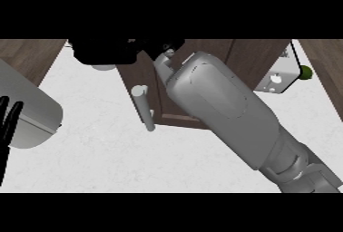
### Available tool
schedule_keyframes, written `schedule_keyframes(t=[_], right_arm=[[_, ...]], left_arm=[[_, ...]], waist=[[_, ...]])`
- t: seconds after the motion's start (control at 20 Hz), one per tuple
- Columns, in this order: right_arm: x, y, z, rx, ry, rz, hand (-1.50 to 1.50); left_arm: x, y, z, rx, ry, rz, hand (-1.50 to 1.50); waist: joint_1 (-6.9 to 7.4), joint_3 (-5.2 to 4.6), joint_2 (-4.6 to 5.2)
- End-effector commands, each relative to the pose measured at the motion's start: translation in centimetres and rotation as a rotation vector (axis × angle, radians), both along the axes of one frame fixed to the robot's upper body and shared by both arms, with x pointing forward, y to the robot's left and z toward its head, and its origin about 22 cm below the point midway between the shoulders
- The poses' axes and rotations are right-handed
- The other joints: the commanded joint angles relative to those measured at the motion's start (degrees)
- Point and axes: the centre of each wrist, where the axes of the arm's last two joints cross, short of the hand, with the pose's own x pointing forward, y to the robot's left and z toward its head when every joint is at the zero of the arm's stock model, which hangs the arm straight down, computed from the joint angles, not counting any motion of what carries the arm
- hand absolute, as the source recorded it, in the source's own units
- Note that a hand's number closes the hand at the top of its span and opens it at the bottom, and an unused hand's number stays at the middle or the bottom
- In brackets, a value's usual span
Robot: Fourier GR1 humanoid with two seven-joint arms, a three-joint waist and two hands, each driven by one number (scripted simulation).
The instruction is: Pick up the wine, place it into the cabinet and close the cabinet
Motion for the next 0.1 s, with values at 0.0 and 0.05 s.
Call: schedule_keyframes(t=[0.0, 0.05], right_arm=[[3.94, -3.85, -3.58, -0.054, 0.111, -0.197, 1.50], [4.03, -3.73, -3.46, -0.058, 0.115, -0.201, 1.50]], left_arm=[[0.24, -0.29, 0.01, -0.018, -0.011, 0.000, -1.50], [0.31, 0.10, -0.25, -0.004, -0.005, 0.012, -1.50]], waist=[[-0.96, 0.74, 3.50], [-0.79, 0.70, 3.62]])
